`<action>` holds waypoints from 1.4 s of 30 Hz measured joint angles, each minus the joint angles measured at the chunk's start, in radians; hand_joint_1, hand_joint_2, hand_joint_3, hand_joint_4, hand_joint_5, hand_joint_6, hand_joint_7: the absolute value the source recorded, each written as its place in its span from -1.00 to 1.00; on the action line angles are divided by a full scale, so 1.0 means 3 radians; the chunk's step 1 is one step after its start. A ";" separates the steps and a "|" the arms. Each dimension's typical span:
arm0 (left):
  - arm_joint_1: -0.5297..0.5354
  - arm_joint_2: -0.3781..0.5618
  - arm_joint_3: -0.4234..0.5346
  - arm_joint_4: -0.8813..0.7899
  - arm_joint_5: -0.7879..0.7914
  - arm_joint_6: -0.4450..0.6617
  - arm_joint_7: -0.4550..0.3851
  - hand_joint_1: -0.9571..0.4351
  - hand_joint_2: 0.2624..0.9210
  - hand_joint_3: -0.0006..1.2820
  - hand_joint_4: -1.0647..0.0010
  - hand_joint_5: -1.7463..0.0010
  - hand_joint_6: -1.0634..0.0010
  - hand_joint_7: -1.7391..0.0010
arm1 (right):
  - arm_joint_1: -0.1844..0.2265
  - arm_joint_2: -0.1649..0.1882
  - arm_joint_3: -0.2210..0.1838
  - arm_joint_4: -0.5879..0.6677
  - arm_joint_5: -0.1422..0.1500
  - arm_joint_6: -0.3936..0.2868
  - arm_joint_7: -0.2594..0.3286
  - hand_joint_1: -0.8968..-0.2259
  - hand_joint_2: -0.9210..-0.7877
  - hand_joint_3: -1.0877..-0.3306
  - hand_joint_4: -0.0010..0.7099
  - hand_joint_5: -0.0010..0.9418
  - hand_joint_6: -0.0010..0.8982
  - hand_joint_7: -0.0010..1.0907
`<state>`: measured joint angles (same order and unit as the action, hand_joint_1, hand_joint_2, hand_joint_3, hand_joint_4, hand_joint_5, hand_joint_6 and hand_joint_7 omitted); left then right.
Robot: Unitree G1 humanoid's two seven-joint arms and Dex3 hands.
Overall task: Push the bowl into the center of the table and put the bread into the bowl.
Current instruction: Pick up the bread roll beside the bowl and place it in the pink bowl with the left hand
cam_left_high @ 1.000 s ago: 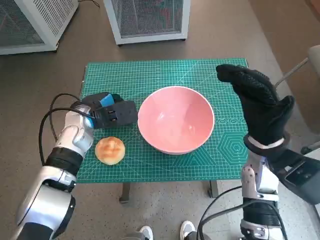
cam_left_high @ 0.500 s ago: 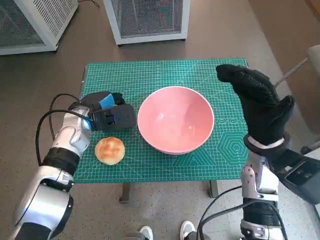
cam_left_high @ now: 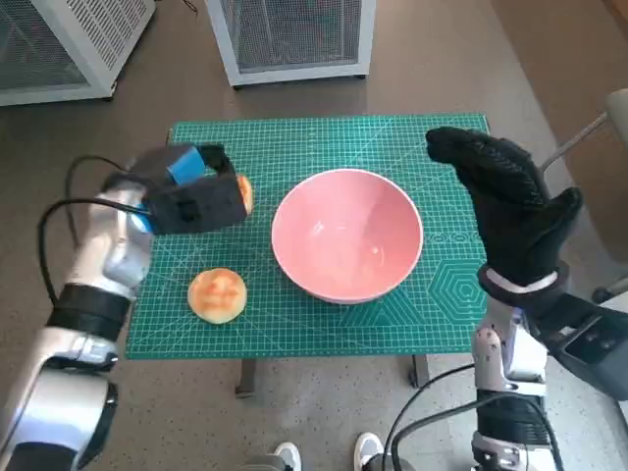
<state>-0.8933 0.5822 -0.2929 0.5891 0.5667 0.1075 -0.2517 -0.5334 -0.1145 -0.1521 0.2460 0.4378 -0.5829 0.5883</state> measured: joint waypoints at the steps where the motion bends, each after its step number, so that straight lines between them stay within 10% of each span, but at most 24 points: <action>1: 0.0040 0.0009 0.0043 -0.0125 -0.0016 0.0012 0.0001 0.37 0.99 -0.96 -0.41 -0.21 -0.24 -0.34 | -0.0001 0.0000 0.0000 -0.0001 0.0002 0.0002 0.0001 0.52 -1.00 0.61 0.59 -0.95 -0.65 0.23; 19: 0.0740 -0.0049 0.0288 -0.2166 -0.0078 0.0034 -0.0118 0.38 0.97 -0.98 -0.51 -0.17 -0.27 -0.31 | 0.0001 0.0003 0.0001 -0.0003 0.0072 0.0023 0.0036 0.55 -1.00 0.60 0.64 -0.94 -0.65 0.23; 42: 0.0775 -0.0438 0.0036 -0.2273 -0.0256 -0.0393 -0.0465 0.38 1.00 -0.81 -0.31 -0.40 0.04 -0.40 | 0.0018 0.0000 -0.0004 -0.0012 0.0099 0.0031 0.0071 0.54 -1.00 0.61 0.65 -0.95 -0.64 0.23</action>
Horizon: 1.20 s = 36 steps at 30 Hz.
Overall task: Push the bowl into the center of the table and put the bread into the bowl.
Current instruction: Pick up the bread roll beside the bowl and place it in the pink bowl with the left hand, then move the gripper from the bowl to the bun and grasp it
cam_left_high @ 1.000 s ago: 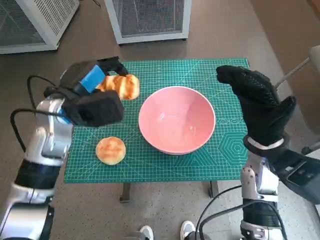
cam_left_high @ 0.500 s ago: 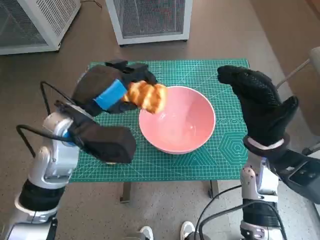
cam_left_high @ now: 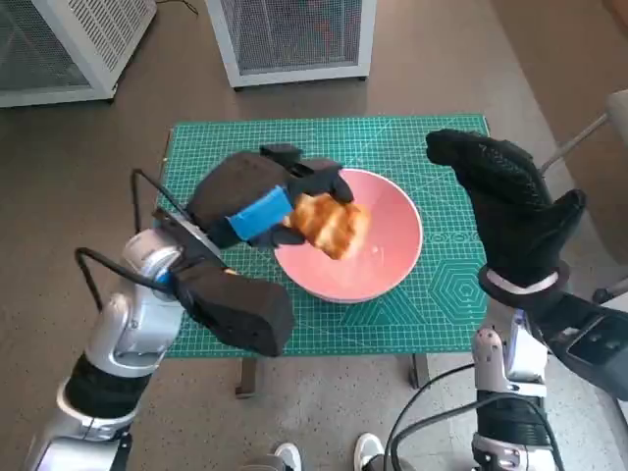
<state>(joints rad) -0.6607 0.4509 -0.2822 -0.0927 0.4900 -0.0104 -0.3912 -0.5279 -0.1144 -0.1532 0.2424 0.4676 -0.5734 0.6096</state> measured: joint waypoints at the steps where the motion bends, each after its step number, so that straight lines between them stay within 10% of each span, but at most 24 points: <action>1: 0.0002 -0.0013 -0.0004 0.0019 -0.0016 -0.0011 -0.0005 0.36 0.95 -0.81 -0.21 -0.28 0.11 -0.30 | 0.0001 0.0000 -0.0001 -0.0002 0.0000 0.0000 0.0000 0.54 -1.00 0.61 0.65 -0.95 -0.64 0.23; 4: 0.0015 -0.0056 -0.0013 0.0078 -0.0088 -0.0042 -0.0046 0.27 0.82 -0.89 0.01 0.47 0.25 0.29 | 0.0007 0.0000 -0.0002 -0.0016 0.0000 0.0000 0.0000 0.53 -1.00 0.61 0.65 -0.95 -0.64 0.23; 9: 0.0069 -0.0062 -0.0046 0.0114 -0.0105 -0.0069 -0.0144 0.01 0.70 -0.97 0.41 0.90 0.52 0.62 | 0.0020 -0.0001 -0.0003 -0.0025 -0.0001 0.0000 0.0000 0.53 -1.00 0.61 0.65 -0.95 -0.64 0.23; 22: 0.0103 0.0115 -0.0057 0.0018 0.0010 -0.0081 -0.0339 -0.39 0.78 -0.98 0.69 1.00 0.66 0.77 | 0.0022 0.0000 -0.0005 -0.0024 -0.0009 -0.0026 -0.0002 0.54 -1.00 0.61 0.66 -0.96 -0.64 0.23; 36: 0.0295 0.0268 0.0261 -0.0506 -0.0037 0.0277 -0.0538 -0.30 0.75 -1.00 0.70 1.00 0.58 0.86 | 0.0024 0.0016 0.0011 -0.0023 -0.0014 -0.0023 -0.0019 0.54 -1.00 0.60 0.68 -0.96 -0.64 0.24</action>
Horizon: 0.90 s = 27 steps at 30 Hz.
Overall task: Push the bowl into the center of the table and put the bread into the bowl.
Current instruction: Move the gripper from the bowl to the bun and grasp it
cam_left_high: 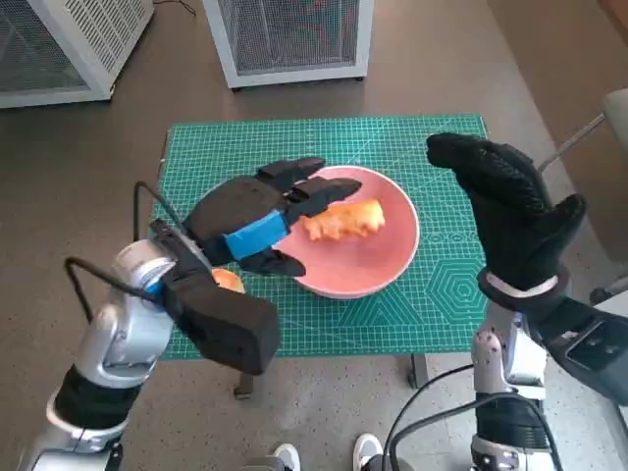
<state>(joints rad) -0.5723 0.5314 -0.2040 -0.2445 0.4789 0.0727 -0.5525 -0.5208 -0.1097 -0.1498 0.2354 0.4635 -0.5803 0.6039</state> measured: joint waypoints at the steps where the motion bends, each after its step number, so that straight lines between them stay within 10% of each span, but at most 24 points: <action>1: 0.0029 0.0027 0.0046 -0.0062 -0.0025 0.0039 -0.0030 -0.28 0.73 -1.00 0.70 1.00 0.57 0.86 | 0.0000 0.0001 0.0004 -0.0001 0.0000 0.0002 -0.0003 0.54 -1.00 0.60 0.68 -0.96 -0.64 0.25; 27: 0.0692 0.0799 0.0822 -0.1017 -0.0305 0.1114 -0.0794 0.62 0.52 -0.97 0.69 1.00 0.49 0.94 | 0.0039 0.0003 0.0045 -0.0107 0.0001 0.0119 -0.0056 0.56 -1.00 0.59 0.69 -0.96 -0.66 0.27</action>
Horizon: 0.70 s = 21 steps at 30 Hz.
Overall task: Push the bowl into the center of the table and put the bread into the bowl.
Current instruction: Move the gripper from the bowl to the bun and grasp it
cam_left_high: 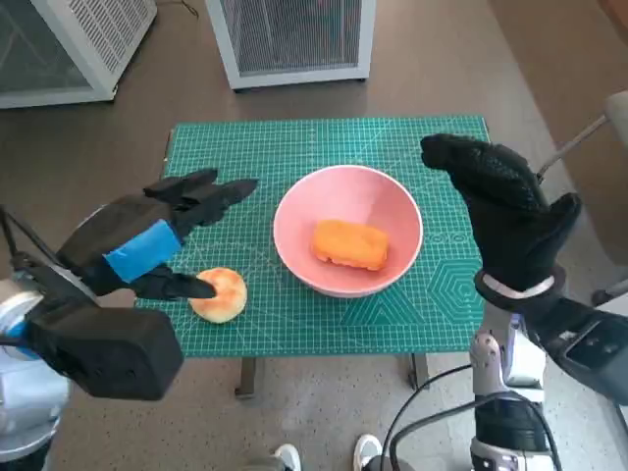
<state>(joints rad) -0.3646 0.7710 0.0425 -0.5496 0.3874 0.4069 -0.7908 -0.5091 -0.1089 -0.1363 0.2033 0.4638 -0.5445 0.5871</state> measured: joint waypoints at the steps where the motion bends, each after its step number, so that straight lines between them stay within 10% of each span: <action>1: 0.0015 0.0023 0.0001 -0.0008 0.0000 0.0049 -0.0019 0.61 0.52 -0.97 0.69 1.00 0.49 0.95 | 0.0000 0.0000 0.0001 0.0000 0.0000 0.0002 -0.0001 0.56 -1.00 0.59 0.68 -0.97 -0.66 0.27; 21: 0.0260 0.0116 -0.0266 0.0014 0.0130 0.0231 0.0066 0.41 0.45 -1.00 0.67 0.99 0.43 0.98 | 0.0001 -0.0003 0.0018 -0.0002 0.0011 0.0056 0.0003 0.56 -1.00 0.58 0.69 -0.97 -0.68 0.30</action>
<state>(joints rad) -0.2867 0.8059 -0.0372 -0.5452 0.4265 0.4762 -0.7710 -0.5088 -0.1096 -0.1307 0.2027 0.4670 -0.5275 0.5879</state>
